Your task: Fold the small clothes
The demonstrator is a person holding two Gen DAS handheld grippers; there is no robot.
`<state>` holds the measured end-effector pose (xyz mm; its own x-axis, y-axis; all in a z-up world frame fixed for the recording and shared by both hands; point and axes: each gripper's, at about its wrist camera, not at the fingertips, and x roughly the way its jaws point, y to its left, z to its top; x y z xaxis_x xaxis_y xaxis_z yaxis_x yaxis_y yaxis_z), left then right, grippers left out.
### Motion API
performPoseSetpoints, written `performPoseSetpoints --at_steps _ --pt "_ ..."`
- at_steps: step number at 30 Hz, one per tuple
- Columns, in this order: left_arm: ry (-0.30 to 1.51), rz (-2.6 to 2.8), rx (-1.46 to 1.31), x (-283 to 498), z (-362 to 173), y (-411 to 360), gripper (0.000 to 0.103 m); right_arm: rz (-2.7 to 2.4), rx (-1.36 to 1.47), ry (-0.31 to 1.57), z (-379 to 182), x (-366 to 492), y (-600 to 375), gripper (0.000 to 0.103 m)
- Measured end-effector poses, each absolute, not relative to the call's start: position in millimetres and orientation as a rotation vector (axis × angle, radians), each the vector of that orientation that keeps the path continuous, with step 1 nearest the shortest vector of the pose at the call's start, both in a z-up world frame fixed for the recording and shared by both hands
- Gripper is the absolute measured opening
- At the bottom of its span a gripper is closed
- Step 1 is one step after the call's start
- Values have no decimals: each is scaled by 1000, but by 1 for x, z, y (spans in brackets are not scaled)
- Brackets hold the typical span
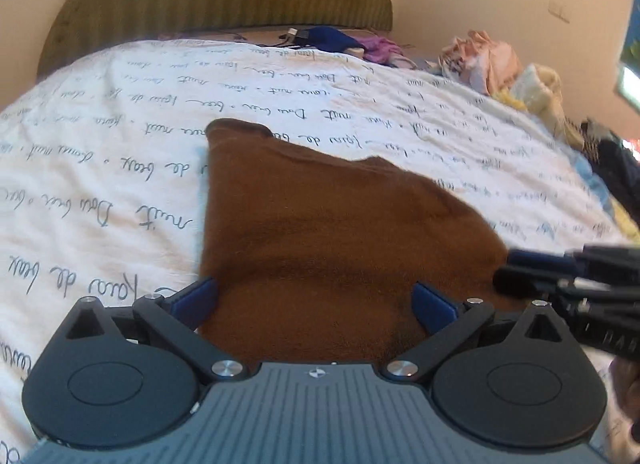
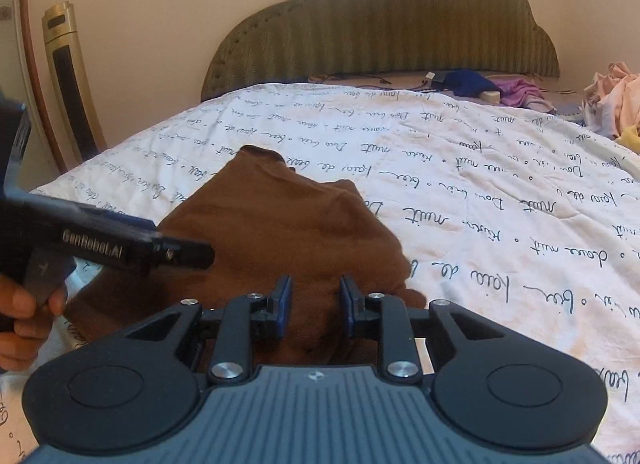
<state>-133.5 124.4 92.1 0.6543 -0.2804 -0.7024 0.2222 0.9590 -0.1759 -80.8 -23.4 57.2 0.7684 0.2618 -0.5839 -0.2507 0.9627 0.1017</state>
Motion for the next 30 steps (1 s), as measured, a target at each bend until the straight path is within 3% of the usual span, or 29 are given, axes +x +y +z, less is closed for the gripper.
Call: performPoseSetpoints --at_steps 3,6,12,15,16,17,18,27,30 --pt "825 -260 -46 -131 88 123 102 258 -36 676 35 -74 -16 30" --pt "883 -235 -110 -129 70 129 103 237 34 678 44 -77 -22 32" --pt "851 -219 -84 -150 87 125 102 239 16 638 61 -113 -7 37" --pt "841 -216 -65 -157 85 120 102 220 4 698 42 -114 0 45" --pt "841 -211 -60 -159 83 118 102 211 1 702 35 -115 1 52" --pt "849 -212 -68 -160 81 118 102 198 5 697 30 -117 0 66" --pt "855 -215 -77 -161 79 119 103 192 24 707 26 -117 -3 69" --pt "852 -225 -102 -181 84 135 102 133 78 689 48 -158 2 70" --pt "832 -233 -101 -206 89 147 103 152 133 727 41 -174 9 89"
